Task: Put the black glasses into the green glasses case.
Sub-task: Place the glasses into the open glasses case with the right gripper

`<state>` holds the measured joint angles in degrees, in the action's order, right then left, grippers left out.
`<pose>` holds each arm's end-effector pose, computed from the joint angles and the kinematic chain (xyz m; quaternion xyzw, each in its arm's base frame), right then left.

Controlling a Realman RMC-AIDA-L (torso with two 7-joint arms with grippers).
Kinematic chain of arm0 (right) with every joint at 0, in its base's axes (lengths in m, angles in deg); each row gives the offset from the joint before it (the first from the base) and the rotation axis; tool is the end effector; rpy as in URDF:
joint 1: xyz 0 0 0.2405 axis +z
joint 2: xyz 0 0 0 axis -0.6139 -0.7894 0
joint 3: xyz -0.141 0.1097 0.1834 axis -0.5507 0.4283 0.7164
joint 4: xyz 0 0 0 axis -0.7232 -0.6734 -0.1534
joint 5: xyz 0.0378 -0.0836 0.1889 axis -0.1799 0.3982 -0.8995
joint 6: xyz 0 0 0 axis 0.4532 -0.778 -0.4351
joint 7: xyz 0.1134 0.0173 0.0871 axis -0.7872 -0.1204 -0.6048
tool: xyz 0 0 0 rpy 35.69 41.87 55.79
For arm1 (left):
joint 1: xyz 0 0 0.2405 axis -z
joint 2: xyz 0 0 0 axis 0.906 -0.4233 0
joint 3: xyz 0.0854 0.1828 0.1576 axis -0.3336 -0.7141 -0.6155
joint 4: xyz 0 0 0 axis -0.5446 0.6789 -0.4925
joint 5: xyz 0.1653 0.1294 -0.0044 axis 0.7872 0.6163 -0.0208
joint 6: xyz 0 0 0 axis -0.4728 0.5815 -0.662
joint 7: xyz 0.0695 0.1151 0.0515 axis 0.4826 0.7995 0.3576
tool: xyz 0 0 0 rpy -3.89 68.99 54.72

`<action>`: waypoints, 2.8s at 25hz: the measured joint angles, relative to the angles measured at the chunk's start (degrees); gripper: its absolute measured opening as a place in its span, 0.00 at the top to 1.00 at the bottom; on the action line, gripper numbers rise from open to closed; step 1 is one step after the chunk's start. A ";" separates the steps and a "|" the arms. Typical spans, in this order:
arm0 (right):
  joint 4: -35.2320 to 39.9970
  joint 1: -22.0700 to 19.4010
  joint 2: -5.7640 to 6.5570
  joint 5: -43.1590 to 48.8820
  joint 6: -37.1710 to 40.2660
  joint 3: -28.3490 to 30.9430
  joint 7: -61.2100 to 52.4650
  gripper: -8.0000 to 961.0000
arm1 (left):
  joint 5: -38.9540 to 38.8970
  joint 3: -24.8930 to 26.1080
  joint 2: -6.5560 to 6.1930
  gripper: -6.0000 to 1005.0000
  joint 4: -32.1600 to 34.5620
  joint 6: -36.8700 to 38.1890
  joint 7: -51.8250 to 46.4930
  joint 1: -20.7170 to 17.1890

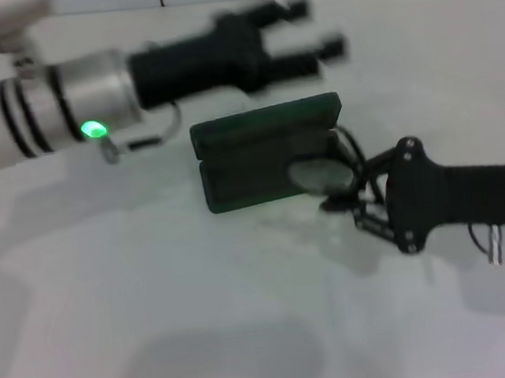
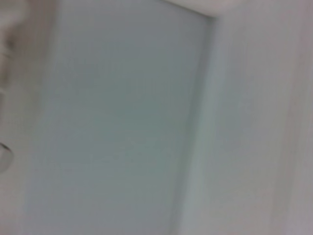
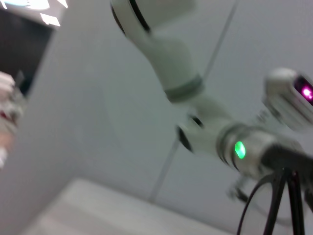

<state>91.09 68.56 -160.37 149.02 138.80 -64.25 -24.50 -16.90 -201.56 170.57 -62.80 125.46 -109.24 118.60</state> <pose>0.2213 0.3036 -0.0490 -0.9175 -0.1863 0.3145 0.1567 -0.1695 0.3740 -0.0256 -0.9015 -0.1580 -0.3948 0.0808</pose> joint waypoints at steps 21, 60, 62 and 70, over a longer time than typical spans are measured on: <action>30.60 -7.12 -0.05 -9.15 -57.00 -35.86 3.41 0.85 | -12.55 -0.06 -0.87 0.12 -3.70 -4.31 0.09 -5.56; 26.83 -4.01 0.18 -15.49 -54.50 -35.94 -9.65 0.71 | -10.99 -0.06 -0.57 0.12 -3.65 -4.48 1.51 -6.22; 26.17 -3.32 0.21 -15.46 -54.66 -36.35 -10.62 0.71 | -10.99 -0.06 -0.53 0.12 -3.62 -4.49 1.51 -6.30; 25.29 -1.61 0.36 -14.44 -56.14 -36.99 -14.29 0.70 | -10.99 -0.06 -0.44 0.12 -3.37 -5.11 1.51 -6.12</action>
<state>116.38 66.95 -160.00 134.58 82.66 -101.25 -38.79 -27.89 -201.62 170.14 -66.17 120.35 -107.73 112.48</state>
